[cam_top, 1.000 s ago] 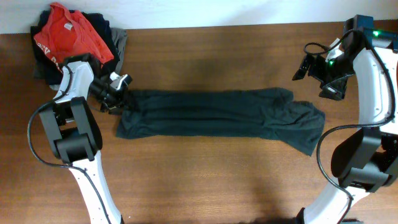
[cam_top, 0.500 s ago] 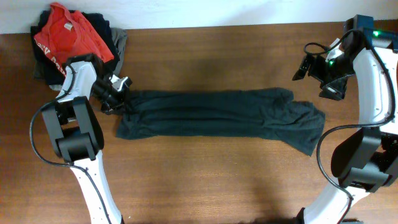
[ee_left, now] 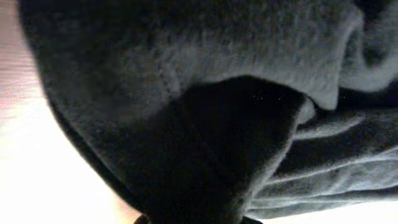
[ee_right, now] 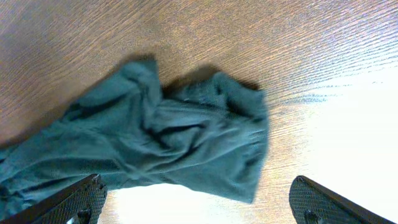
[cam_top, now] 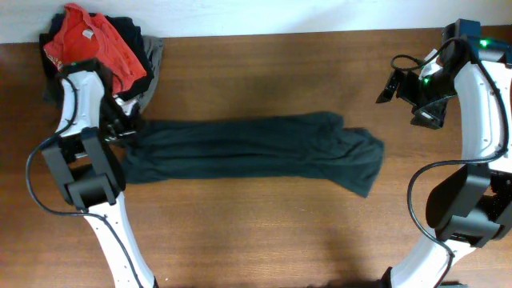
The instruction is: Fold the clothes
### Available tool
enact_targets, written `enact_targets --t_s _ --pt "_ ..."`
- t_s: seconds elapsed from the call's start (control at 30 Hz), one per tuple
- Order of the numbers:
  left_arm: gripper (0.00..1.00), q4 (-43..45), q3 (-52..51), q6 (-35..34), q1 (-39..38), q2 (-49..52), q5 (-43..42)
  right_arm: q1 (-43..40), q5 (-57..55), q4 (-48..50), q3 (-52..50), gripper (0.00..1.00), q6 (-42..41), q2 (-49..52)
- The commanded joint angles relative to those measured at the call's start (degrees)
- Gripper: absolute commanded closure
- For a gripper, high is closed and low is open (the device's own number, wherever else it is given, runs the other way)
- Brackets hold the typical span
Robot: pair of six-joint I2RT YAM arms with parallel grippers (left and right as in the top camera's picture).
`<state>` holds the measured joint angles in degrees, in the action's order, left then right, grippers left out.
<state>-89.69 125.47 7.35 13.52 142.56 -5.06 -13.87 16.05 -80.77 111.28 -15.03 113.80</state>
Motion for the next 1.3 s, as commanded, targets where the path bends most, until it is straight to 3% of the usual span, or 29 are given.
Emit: enact_targets --t_s 0.0,0.27,0.9,1.17,1.2,1.23,1.27 --pt "0.99 -1.77 5.31 -4.68 -0.22 0.35 4.48 0.35 -0.22 -0.04 0.63 0.01 -0.04 0.09" --pt "0.99 -6.75 12.41 -7.21 -2.32 0.35 6.56 0.35 -0.22 -0.04 0.63 0.01 -0.04 0.09" --pt "0.98 -7.02 12.74 -9.16 -14.21 0.35 9.57 0.35 -0.22 -0.04 0.63 0.01 -0.04 0.09" --pt "0.77 -7.02 12.66 -9.55 -17.40 0.37 9.38 0.35 -0.22 -0.04 0.63 0.01 -0.04 0.09" --pt "0.70 -7.04 12.59 -9.55 -17.53 0.37 9.38 0.35 -0.22 -0.04 0.63 0.01 -0.04 0.09" --pt "0.56 -7.04 12.57 -9.53 -17.66 0.37 9.38 0.35 -0.22 -0.04 0.63 0.01 -0.04 0.09" --pt "0.50 -7.04 12.57 -9.53 -17.81 0.37 9.38 0.35 -0.22 -0.02 0.63 0.01 -0.04 0.09"
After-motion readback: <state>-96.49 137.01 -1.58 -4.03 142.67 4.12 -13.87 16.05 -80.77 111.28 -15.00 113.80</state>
